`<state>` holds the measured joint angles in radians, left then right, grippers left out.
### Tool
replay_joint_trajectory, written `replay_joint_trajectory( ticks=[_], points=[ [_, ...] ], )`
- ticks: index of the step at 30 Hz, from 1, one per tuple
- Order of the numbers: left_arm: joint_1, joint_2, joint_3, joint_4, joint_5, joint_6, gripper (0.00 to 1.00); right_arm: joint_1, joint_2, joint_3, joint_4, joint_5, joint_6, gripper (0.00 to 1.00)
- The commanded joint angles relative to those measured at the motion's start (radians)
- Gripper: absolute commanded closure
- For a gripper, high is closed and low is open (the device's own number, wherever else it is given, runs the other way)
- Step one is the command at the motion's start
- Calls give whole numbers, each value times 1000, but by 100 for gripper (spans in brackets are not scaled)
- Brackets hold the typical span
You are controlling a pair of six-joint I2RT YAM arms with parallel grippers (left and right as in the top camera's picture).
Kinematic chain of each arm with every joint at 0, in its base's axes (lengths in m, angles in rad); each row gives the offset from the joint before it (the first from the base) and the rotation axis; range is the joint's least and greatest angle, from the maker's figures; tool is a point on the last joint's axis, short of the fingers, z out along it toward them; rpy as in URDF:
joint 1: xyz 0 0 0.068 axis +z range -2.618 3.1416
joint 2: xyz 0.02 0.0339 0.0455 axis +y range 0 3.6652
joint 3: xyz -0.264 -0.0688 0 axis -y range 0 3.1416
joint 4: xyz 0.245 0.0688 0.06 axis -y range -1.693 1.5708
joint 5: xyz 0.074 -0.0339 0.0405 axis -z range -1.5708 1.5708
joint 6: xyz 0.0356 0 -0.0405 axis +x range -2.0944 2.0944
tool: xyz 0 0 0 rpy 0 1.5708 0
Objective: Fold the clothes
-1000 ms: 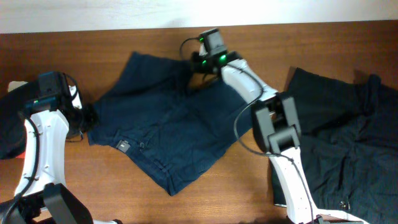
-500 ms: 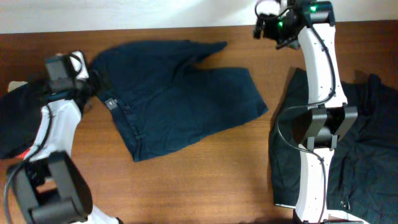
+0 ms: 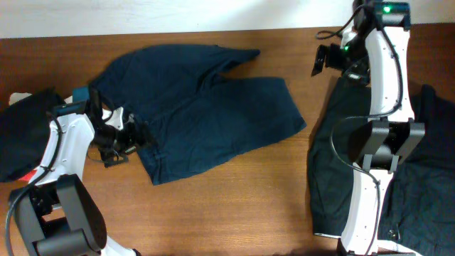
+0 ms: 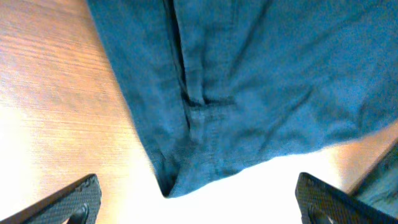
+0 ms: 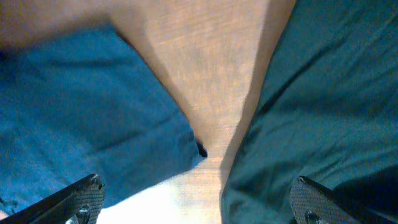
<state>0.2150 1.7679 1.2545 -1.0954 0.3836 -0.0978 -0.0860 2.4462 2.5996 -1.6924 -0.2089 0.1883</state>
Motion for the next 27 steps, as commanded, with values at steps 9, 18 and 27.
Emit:
replay_joint_trajectory(
  ticks=[9,18,27],
  points=[
    [-6,-79,-93,-79,51,-58,1,-36,-362,-566,-5,15,-9,1],
    [-121,-304,-467,356,46,-317,1,88,-389,-758,112,-98,-53,1],
    [-274,-310,-602,479,-55,-792,1,105,-389,-758,112,-95,-60,1]
  ],
)
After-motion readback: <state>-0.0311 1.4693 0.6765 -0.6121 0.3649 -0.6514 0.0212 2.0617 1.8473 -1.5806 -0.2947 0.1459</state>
